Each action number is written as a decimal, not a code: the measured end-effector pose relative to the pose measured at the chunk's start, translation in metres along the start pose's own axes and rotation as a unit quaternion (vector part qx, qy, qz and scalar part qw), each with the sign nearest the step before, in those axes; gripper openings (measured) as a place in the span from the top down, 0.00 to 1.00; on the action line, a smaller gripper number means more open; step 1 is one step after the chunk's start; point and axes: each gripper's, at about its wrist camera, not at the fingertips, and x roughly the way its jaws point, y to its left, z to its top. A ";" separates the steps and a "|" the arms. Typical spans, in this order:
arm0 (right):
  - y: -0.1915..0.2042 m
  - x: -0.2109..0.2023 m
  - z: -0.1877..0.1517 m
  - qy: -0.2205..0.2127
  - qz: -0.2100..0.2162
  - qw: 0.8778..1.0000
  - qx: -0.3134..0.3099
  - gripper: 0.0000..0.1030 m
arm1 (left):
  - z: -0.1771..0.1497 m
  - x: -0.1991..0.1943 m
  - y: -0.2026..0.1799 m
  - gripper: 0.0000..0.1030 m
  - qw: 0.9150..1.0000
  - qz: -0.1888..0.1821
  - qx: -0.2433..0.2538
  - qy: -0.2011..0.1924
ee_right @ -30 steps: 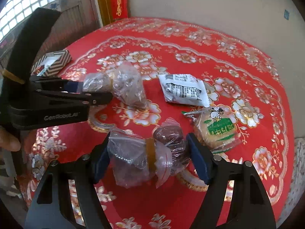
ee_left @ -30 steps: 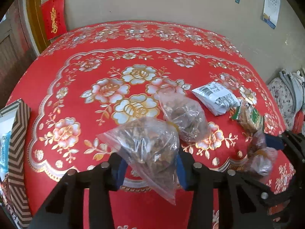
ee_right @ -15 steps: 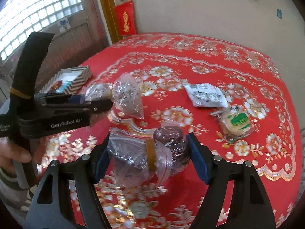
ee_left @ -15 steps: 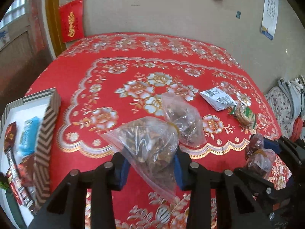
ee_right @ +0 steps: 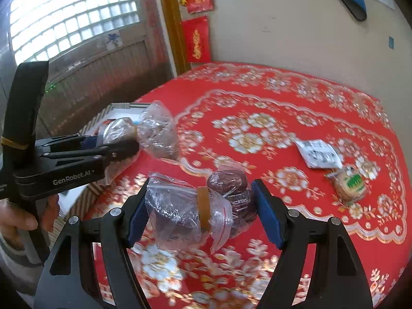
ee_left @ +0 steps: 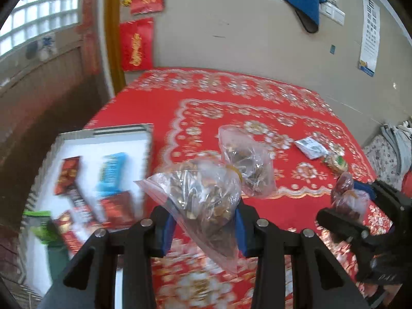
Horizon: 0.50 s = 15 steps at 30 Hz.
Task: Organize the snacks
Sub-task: 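Carry the clear nut bag and dark nut bag over the white tray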
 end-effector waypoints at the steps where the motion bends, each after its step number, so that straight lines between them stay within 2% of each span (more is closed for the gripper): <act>1: 0.007 0.000 0.003 -0.004 0.004 1.000 -0.001 0.27 | -0.001 -0.004 0.009 0.60 1.000 0.007 -0.004 -0.002; 8: 0.051 0.013 0.018 -0.004 0.030 0.999 -0.038 0.27 | -0.009 -0.027 0.065 0.60 0.998 0.056 -0.034 -0.016; 15: 0.083 0.025 0.023 0.001 0.052 0.997 -0.059 0.27 | -0.019 -0.031 0.110 0.60 0.993 0.088 -0.074 -0.012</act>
